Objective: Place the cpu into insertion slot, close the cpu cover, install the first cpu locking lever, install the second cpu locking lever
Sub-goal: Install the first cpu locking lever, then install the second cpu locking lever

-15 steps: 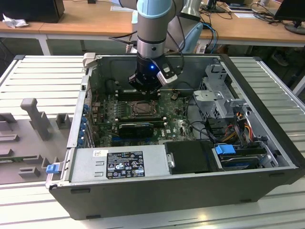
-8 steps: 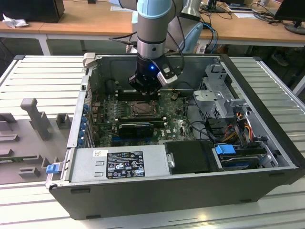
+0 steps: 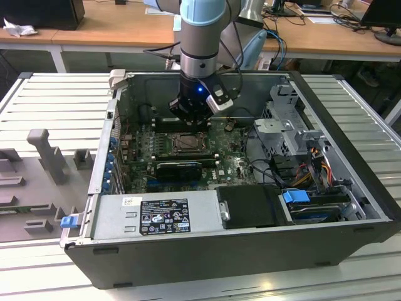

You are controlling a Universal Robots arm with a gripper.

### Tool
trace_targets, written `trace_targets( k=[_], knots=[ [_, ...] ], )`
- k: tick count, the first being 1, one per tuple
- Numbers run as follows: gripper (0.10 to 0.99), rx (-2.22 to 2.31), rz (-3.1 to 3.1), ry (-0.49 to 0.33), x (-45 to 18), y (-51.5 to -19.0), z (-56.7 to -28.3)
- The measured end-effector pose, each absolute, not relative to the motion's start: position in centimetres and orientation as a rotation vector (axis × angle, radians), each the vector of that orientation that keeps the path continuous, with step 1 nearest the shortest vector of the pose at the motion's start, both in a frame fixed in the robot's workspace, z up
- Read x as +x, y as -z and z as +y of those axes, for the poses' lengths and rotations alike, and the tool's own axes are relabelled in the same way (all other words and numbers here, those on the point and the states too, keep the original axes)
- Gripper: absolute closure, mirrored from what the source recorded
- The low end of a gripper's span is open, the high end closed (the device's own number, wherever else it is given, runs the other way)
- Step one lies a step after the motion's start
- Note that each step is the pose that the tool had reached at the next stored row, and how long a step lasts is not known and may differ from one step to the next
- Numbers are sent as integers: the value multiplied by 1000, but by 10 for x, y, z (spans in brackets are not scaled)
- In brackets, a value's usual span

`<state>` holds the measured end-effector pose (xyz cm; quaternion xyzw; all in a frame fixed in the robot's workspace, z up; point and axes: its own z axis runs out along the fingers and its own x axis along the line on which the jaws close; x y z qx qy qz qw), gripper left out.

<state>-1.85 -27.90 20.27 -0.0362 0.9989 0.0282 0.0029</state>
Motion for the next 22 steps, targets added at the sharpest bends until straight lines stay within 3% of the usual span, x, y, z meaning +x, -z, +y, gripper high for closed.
trace_targets(
  k=[6, 22],
  knots=[
    [980, -114, 3133, -86, -18, -224, -279],
    [980, -114, 3133, -85, -18, -224, -285]
  ],
)
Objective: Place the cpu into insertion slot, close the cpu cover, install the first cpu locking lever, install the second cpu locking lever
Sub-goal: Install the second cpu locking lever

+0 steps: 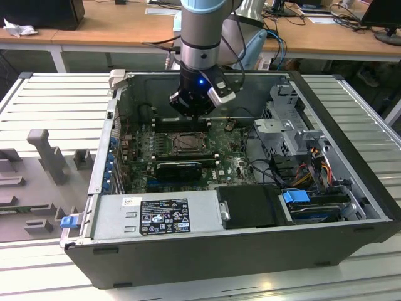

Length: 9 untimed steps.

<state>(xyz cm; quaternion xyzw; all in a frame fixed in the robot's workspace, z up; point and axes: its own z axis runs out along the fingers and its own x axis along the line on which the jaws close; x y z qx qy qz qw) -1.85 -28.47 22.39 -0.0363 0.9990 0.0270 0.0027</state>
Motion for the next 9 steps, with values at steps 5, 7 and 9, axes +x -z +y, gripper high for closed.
trace_targets(
  k=[5, 7, 9],
  knots=[
    [980, -114, 3133, -85, -19, -224, -288],
    [980, -114, 3133, -85, -18, -224, -289],
    [980, -114, 3133, -85, -18, -224, -292]
  ],
)
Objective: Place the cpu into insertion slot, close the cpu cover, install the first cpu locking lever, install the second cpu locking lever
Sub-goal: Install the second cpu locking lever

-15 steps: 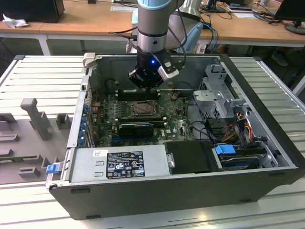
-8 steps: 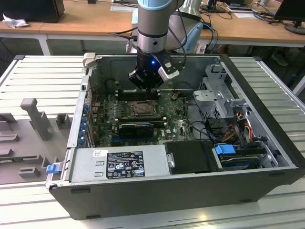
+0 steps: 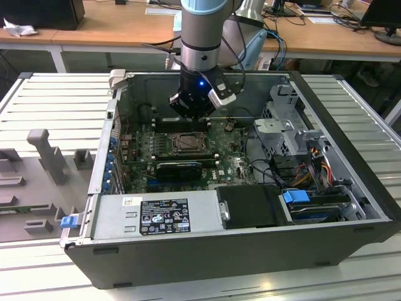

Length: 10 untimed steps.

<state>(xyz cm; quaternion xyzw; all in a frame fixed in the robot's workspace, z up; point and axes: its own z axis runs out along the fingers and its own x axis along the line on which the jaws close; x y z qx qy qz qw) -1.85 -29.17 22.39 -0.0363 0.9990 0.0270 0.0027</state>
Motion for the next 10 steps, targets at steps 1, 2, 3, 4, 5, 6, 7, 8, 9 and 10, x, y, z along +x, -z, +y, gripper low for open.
trace_targets(
  k=[1, 2, 3, 4, 5, 6, 7, 8, 9, 10],
  knots=[
    [980, -114, 3133, -85, -18, -224, -292],
    [980, -114, 3133, -85, -18, -224, -293],
    [980, -113, 3133, -84, -19, -224, -293],
    [980, -114, 3133, -84, -19, -225, -293],
    [980, -114, 3133, -84, -18, -227, -293],
    [980, -114, 3133, -84, -18, -230, -293],
    [980, -114, 3133, -83, -18, -232, -293],
    [980, -114, 3133, -83, -18, -232, -294],
    [980, -114, 3133, -83, -18, -232, -294],
    [980, -114, 3133, -83, -18, -232, -295]
  ],
)
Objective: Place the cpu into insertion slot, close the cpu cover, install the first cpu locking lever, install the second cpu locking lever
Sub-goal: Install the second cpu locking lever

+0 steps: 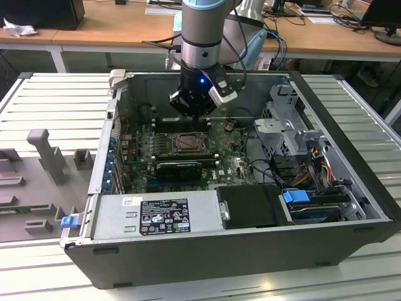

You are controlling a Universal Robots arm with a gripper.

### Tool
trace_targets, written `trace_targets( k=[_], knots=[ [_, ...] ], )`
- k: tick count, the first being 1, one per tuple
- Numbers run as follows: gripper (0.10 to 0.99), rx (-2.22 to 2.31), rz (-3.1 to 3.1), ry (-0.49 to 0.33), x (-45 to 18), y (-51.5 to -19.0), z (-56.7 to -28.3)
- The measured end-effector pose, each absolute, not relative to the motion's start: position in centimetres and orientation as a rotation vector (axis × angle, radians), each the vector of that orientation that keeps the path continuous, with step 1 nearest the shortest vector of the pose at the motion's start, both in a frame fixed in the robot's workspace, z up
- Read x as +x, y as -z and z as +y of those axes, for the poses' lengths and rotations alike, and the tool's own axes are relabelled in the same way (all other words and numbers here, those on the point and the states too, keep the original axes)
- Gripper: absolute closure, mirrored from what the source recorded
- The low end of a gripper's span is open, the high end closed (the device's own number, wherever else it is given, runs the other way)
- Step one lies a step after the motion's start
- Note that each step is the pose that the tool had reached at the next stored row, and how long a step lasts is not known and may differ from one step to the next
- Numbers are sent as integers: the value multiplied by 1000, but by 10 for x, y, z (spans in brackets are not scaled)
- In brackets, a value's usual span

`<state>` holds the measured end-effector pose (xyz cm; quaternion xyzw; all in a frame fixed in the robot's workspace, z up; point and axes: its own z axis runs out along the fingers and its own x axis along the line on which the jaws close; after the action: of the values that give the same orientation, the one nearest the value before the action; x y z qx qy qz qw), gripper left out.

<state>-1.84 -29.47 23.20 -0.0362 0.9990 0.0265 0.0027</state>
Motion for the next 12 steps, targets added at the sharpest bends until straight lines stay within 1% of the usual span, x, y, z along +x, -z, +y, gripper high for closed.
trace_targets(
  k=[12],
  knots=[
    [980, -114, 3133, -83, -18, -232, -301]
  ],
)
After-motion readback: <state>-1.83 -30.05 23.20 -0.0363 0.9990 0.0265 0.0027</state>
